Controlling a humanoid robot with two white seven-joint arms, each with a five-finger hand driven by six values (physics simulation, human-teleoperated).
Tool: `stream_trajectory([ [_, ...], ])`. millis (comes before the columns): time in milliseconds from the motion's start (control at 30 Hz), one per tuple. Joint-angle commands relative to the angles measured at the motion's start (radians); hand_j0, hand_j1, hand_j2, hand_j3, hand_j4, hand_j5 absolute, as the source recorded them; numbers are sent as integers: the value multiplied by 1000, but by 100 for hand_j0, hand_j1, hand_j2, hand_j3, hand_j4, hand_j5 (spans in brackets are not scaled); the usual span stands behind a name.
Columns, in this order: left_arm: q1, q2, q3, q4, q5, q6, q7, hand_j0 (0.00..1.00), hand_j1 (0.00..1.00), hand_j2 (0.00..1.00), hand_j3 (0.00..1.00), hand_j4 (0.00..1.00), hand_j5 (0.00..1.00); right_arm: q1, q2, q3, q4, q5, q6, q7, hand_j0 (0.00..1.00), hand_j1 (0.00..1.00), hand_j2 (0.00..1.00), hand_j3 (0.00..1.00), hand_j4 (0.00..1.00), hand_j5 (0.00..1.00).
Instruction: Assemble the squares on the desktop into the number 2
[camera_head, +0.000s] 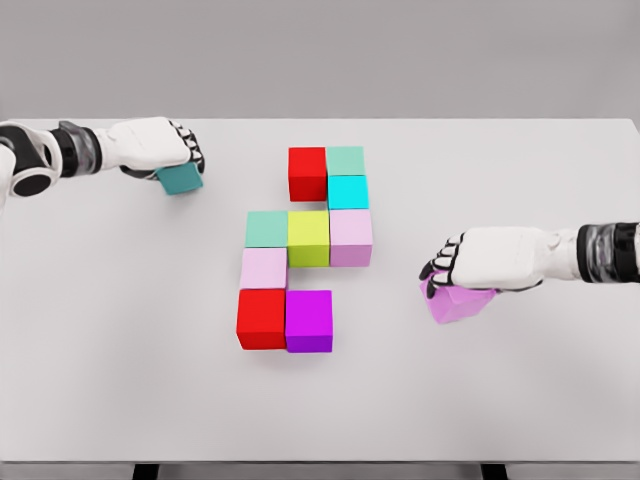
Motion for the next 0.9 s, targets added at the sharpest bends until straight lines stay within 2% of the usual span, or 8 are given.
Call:
stream_trajectory([
  [0, -2, -11, 4, 14, 4, 0, 0, 68, 68, 68, 68, 68, 68, 0, 33, 0, 0, -8, 3, -1, 64, 64, 64, 64, 64, 64],
  [233, -31, -58, 1, 26, 0, 0, 0, 68, 68, 68, 68, 68, 68, 18, 96, -3, 0, -35, 3, -1, 65, 65, 65, 65, 65, 65],
  [400, -38, -89, 1, 25, -6, 0, 0, 68, 68, 68, 68, 68, 68, 18, 112, -3, 0, -34, 3, -1, 69, 69, 69, 69, 69, 69],
  [433, -41, -97, 1, 20, -6, 0, 0, 68, 68, 68, 68, 68, 68, 18, 112, -3, 0, -34, 3, -1, 78, 78, 78, 78, 78, 78],
  [467, -41, -103, 1, 19, -6, 0, 0, 68, 68, 68, 68, 68, 68, 18, 112, -5, 0, -32, 3, -1, 92, 92, 92, 92, 92, 92],
  [500, -41, -104, 1, 14, -6, 0, -2, 69, 69, 69, 69, 69, 69, 18, 111, -5, 0, -34, 3, -1, 99, 99, 99, 99, 99, 99],
  [767, -35, -117, -6, -27, -3, 0, -2, 69, 69, 69, 69, 69, 69, 18, 91, -18, -2, -38, 3, -1, 100, 100, 100, 100, 100, 100],
  [867, -35, -115, -7, -35, -5, 0, -2, 68, 68, 68, 68, 68, 68, 18, 47, -71, -2, -133, 3, -1, 100, 100, 100, 100, 100, 100],
])
